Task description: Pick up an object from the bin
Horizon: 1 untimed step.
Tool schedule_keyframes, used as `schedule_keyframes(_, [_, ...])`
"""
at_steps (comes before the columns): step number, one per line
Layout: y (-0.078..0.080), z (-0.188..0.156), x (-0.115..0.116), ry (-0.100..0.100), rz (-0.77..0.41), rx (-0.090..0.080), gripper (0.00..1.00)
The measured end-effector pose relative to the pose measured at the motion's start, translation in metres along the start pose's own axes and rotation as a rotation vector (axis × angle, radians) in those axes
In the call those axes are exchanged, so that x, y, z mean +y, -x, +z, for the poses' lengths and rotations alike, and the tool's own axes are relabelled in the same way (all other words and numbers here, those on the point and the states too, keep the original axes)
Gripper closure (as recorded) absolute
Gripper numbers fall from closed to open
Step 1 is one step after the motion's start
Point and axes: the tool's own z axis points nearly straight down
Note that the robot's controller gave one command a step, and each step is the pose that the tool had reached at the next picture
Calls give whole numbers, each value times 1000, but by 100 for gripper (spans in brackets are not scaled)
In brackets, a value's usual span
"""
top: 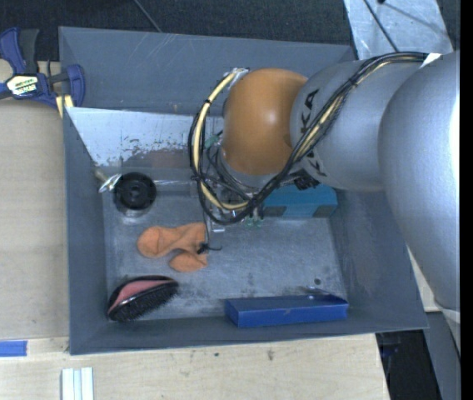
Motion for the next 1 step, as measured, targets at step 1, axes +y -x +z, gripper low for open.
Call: schedule_keyframes(1, [-4,41,2,0,-25,4,0])
